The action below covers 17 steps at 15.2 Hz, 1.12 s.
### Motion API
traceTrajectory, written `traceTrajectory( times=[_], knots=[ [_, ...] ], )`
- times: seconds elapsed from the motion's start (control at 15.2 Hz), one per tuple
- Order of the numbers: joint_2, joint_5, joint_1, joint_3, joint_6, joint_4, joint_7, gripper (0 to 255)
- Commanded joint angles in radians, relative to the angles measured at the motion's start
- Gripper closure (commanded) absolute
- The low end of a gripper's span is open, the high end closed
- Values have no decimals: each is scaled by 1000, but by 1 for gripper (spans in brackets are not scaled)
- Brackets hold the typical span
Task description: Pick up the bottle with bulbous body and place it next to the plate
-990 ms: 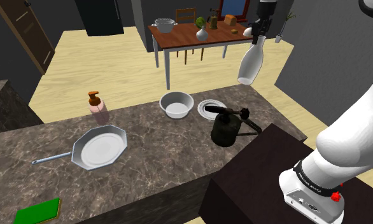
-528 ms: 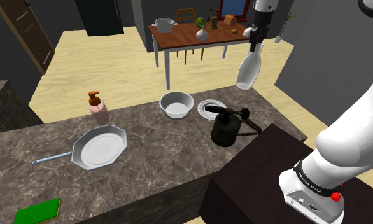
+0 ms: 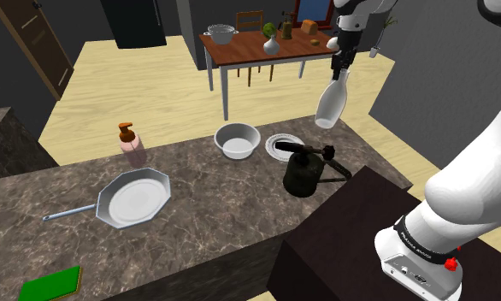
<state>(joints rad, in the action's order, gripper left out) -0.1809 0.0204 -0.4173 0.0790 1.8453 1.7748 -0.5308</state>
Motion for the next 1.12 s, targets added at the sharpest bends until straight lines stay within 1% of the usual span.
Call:
traceTrajectory(
  times=[0.0, 1.06],
  knots=[
    [-6, 0, 0, 0, 23, 16, 1, 255],
    [-82, -5, -1, -2, 218, 135, 3, 255]
  ],
)
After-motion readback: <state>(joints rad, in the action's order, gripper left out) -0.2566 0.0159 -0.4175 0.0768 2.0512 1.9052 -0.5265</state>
